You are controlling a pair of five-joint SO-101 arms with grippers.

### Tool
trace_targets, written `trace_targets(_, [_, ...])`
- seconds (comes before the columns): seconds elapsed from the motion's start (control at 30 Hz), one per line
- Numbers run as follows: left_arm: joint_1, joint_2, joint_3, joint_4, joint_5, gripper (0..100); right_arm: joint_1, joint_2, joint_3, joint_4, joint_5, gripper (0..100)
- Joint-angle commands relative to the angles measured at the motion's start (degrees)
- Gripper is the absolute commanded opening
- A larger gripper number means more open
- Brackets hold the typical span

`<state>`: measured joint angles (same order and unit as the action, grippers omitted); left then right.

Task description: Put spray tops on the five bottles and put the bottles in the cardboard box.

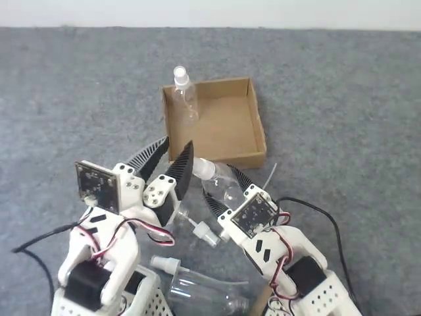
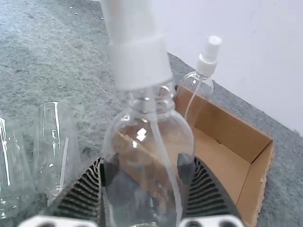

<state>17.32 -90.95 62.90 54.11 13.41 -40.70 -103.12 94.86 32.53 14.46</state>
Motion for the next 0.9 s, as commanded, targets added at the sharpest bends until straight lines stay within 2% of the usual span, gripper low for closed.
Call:
trace_targets(0.0, [0.18,-0.26,-0.48,-1.32,0.70,11,0.84,-0.92,-0.26,-1.10,-0.62,0.7])
trace_targets(0.3, [8.97,-0.26,2.86,-1.32,-2.90,11,0.84,-0.92,-0.26,-1.10,-0.62,0.7])
trace_targets(0.87, [9.49,-0.26,4.70,-1.32,-2.99,11,2.59,-0.92,1.05,-1.27,-0.62,0.7])
